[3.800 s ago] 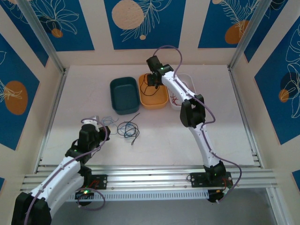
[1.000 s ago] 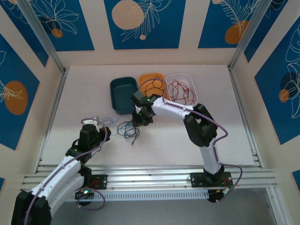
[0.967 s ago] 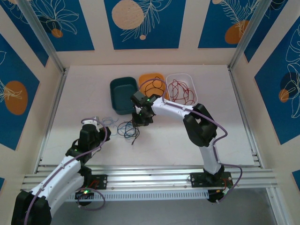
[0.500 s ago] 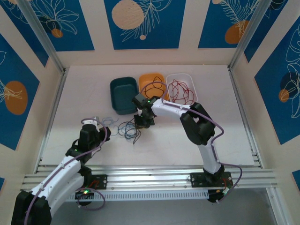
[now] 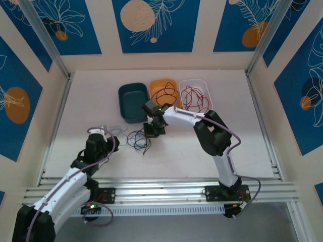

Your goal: Untangle the cables

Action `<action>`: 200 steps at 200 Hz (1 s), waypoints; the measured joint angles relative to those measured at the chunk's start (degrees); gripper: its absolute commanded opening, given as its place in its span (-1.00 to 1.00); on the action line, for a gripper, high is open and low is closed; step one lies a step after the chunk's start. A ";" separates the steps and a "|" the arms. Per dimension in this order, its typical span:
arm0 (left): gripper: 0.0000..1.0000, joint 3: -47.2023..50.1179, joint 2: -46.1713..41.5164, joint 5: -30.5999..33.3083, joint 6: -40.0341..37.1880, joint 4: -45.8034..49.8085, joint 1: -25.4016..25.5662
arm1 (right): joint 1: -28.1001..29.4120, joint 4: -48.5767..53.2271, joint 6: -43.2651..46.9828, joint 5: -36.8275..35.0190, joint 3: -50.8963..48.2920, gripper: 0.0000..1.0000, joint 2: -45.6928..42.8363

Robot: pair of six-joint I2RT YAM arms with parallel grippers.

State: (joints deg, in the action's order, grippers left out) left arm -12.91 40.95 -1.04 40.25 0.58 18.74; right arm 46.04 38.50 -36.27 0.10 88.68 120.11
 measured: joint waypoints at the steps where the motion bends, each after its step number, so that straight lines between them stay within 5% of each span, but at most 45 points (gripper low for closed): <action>1: -1.00 0.00 0.00 0.00 0.00 0.00 0.00 | 0.00 0.02 0.02 -0.07 0.00 -1.00 0.00; 111: -1.00 0.00 -1.90 4.17 0.42 4.02 0.00 | -0.31 10.51 3.87 -22.21 -1.14 -1.00 -22.45; 200: -1.00 0.02 -1.44 4.55 0.42 4.61 0.00 | -0.31 12.96 8.79 -25.55 -0.52 -1.00 -37.73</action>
State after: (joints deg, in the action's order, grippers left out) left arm -12.88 39.51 3.51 40.66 5.19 18.74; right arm 45.74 51.46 -27.49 -25.45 88.16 82.39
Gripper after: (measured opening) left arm 0.045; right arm 0.049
